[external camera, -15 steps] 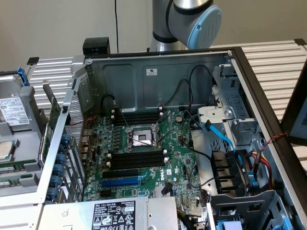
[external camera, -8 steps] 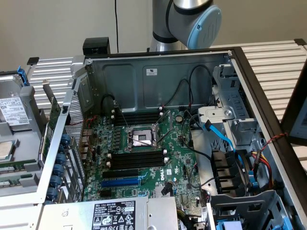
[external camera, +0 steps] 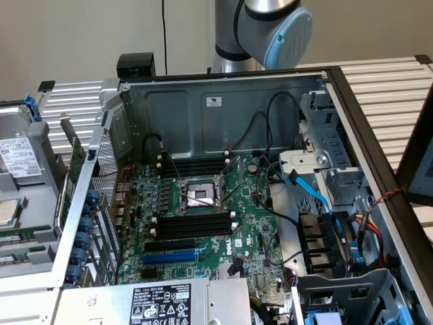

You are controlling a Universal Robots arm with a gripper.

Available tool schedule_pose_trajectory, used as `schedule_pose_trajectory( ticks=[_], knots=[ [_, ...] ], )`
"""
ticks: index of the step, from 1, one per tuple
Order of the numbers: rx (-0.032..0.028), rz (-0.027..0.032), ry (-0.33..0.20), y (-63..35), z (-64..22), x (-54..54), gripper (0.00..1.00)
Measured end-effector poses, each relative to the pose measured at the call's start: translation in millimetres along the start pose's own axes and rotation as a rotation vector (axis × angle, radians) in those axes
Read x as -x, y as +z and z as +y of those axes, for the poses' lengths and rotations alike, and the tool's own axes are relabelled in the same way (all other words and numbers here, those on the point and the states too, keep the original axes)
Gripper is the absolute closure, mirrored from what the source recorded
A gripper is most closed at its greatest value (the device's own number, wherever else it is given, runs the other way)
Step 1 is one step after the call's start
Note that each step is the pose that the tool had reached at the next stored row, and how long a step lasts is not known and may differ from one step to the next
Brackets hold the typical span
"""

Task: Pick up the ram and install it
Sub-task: 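Pick up the ram and move it above insertion slot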

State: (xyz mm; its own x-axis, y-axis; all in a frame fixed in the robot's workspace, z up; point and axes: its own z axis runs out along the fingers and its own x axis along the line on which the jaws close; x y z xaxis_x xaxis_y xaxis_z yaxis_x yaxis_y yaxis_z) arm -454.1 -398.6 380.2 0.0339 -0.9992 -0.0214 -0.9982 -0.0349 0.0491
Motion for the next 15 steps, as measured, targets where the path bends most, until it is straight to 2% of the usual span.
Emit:
schedule_pose_trajectory(
  ticks=[6, 12, 13, 15],
  knots=[
    [0.0001, 0.0003, -0.004, 0.4, -0.1, 0.0, 0.90],
    [0.0008, 0.0024, -0.048, 1.5, 0.0, -1.6, 0.90],
    [-0.0022, 0.0030, -0.049, 1.8, 0.0, -2.2, 0.90],
    [-0.0222, 0.0067, -0.050, 2.0, 0.0, -3.5, 0.90]
  ],
)
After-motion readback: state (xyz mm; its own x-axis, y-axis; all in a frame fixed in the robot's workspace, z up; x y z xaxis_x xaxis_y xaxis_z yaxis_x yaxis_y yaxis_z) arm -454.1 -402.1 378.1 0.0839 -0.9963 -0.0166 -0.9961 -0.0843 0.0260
